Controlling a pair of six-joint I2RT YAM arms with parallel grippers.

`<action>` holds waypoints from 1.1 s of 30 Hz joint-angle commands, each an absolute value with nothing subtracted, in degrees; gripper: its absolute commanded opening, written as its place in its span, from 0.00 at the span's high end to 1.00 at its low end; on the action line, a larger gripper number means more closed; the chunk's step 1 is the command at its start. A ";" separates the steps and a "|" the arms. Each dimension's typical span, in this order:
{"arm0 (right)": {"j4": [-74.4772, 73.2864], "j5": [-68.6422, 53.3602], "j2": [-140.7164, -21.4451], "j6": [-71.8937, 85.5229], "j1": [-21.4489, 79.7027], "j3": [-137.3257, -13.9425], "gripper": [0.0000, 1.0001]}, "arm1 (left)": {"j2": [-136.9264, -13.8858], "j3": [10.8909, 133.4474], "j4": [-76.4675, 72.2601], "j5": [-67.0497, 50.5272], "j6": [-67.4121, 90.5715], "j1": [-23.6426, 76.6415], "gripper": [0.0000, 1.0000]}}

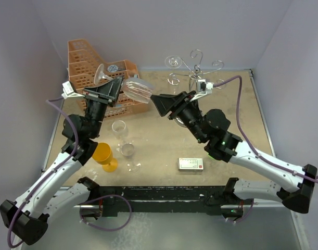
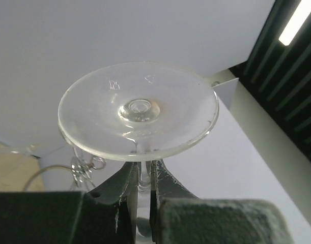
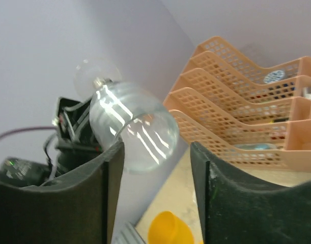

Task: Place the wine glass upside down on the wine glass rack

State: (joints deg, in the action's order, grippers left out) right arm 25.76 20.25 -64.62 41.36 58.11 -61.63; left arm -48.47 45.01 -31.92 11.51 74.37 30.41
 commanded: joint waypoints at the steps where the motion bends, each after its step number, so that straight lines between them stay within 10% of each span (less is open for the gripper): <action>1: 24.76 18.36 -57.75 36.26 58.45 -59.52 0.37 | -48.31 52.88 -19.27 14.06 61.83 30.19 1.00; 12: 14.20 16.96 -48.96 29.06 58.44 -58.64 0.28 | -49.52 58.53 -7.67 11.34 39.38 30.15 1.00; 33: 11.68 19.12 -47.35 29.90 58.45 -60.08 0.28 | -59.31 59.60 -13.12 -38.09 14.08 30.23 1.00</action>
